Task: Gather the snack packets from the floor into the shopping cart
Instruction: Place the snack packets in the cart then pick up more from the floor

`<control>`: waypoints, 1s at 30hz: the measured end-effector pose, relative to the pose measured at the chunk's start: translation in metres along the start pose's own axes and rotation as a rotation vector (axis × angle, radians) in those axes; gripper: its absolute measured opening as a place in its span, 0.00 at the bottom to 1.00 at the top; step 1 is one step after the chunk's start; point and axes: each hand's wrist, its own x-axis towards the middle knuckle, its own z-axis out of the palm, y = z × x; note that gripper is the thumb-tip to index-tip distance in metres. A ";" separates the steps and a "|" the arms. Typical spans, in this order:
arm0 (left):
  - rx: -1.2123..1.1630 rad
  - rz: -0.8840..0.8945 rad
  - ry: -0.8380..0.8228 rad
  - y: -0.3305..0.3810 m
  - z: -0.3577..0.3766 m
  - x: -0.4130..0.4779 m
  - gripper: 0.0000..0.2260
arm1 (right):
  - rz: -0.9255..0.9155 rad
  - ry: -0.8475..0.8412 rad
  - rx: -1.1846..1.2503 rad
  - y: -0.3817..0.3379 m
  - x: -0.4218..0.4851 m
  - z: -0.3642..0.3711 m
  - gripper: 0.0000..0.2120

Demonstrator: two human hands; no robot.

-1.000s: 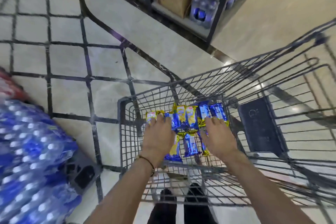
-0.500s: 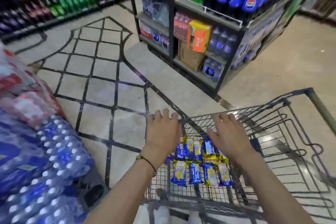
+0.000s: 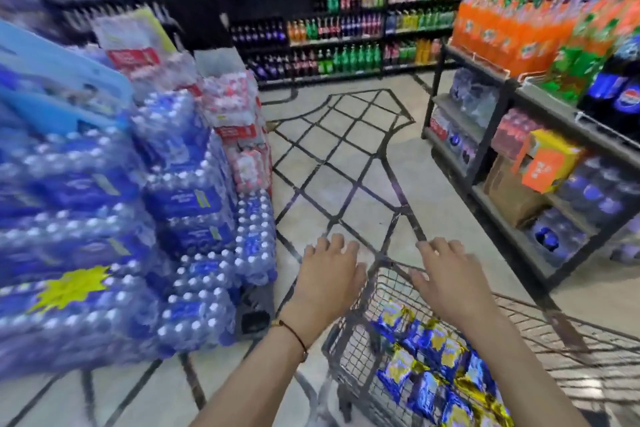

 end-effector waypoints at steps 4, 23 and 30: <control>0.044 -0.172 0.065 -0.032 -0.023 -0.064 0.15 | -0.202 0.013 0.022 -0.058 0.000 -0.016 0.16; 0.191 -1.158 0.164 -0.218 -0.121 -0.525 0.21 | -1.198 -0.003 0.062 -0.537 -0.188 -0.051 0.21; 0.158 -1.457 0.051 -0.250 -0.152 -0.735 0.21 | -1.454 -0.038 0.171 -0.712 -0.344 -0.058 0.19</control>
